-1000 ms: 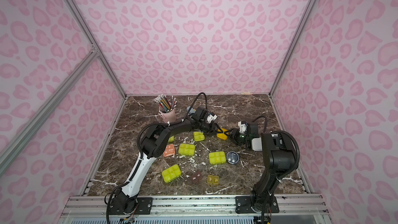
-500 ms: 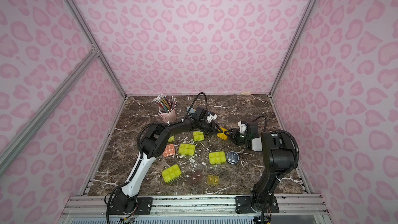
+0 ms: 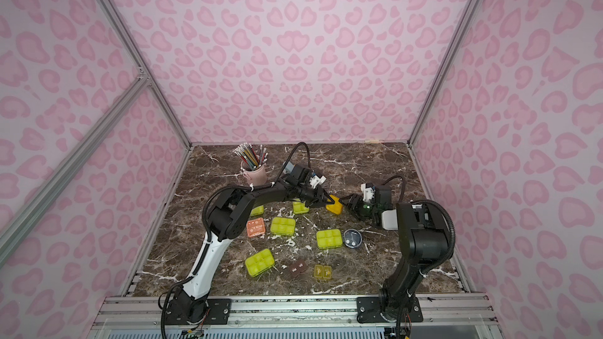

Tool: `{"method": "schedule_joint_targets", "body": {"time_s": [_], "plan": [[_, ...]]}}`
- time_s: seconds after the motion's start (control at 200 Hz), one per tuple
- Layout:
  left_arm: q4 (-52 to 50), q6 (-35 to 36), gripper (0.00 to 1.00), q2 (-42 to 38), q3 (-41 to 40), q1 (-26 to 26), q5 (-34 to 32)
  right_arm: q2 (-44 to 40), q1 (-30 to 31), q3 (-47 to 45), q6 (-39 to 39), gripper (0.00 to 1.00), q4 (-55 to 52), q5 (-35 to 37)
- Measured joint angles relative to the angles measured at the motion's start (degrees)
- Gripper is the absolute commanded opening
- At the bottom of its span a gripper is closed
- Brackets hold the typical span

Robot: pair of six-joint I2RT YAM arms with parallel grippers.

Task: Close pillboxes
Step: Close the lid on the pillbox.

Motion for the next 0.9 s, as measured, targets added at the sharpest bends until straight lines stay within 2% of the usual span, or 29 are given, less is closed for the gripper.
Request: {"method": "schedule_joint_targets", "body": {"time_s": [0.17,0.41,0.515,0.69,0.9], "plan": [[0.0,-0.3,0.57,-2.6,-3.7,0.5,-0.2,-0.8,0.0,-0.8,0.0,0.59,0.0,0.2],[0.8,-0.2,0.58,-4.6,-7.1,0.4,-0.2,-2.6,0.0,-1.9,0.0,0.59,-0.8,0.2],[-1.3,1.5,0.63,-5.6,-7.1,0.3,-1.2,-3.9,0.0,-2.3,0.0,0.60,-1.6,0.2],[-11.5,7.4,0.73,-7.7,-4.1,-0.6,-8.0,-6.0,0.0,-2.9,-0.2,0.60,-2.2,0.4],[-25.8,17.0,0.82,-10.1,0.4,-1.9,-19.6,-9.0,0.1,-3.3,-0.6,0.60,-3.9,1.4]]}}
